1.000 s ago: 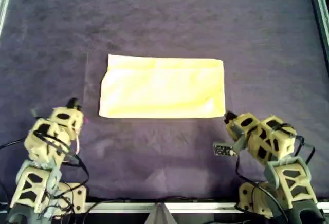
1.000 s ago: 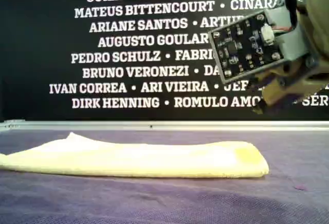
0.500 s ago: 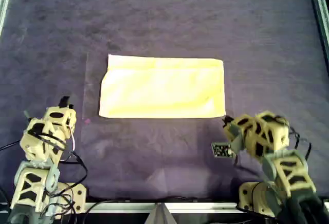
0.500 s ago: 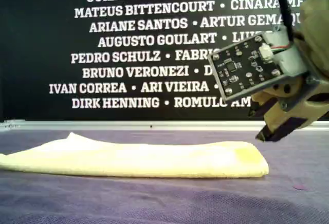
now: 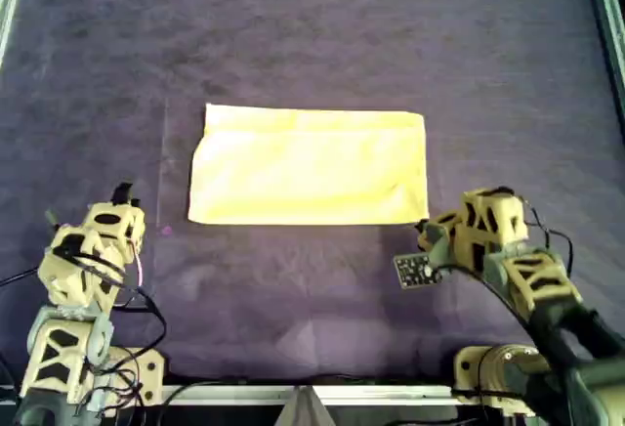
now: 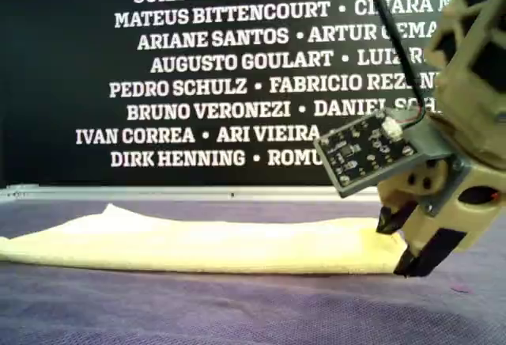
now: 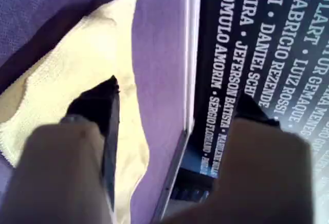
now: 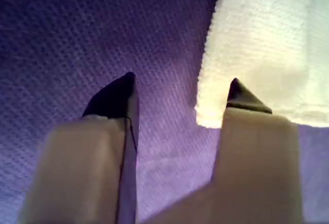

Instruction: Fold a cloth

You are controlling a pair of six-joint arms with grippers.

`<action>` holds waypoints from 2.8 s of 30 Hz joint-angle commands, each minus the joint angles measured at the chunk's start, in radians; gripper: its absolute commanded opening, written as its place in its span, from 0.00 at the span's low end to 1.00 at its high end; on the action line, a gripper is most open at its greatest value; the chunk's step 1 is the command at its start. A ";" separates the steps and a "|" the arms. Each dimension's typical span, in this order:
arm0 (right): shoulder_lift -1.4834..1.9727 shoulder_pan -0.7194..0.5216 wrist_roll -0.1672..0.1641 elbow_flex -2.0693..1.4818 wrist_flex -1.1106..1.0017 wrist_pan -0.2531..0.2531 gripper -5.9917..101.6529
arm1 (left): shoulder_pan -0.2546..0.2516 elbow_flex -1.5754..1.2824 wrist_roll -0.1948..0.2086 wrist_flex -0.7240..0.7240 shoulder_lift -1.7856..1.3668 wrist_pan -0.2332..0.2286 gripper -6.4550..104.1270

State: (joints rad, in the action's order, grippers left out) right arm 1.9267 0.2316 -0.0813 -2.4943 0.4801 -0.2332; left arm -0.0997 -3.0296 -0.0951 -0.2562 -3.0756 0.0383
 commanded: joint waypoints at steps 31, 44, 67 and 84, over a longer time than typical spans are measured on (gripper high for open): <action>-0.448 -0.008 -0.003 0.469 -0.006 0.006 0.69 | 0.025 0.014 -0.005 0.000 -0.018 -0.003 0.78; -0.434 -0.008 0.011 0.480 -0.008 -0.011 0.03 | 0.025 0.014 -0.005 0.000 -0.018 -0.003 0.78; -0.456 0.074 0.011 0.810 -0.006 0.003 0.04 | 0.012 0.014 0.006 0.000 -0.018 0.014 0.78; -0.928 0.423 0.002 1.496 0.000 0.005 0.04 | 0.012 0.014 0.006 0.000 0.000 0.015 0.78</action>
State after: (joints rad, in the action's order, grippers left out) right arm 1.0170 0.6182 -0.0721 -1.1766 0.4801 -0.2301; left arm -0.0997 -3.0296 -0.0920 -0.2562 -3.0756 0.0476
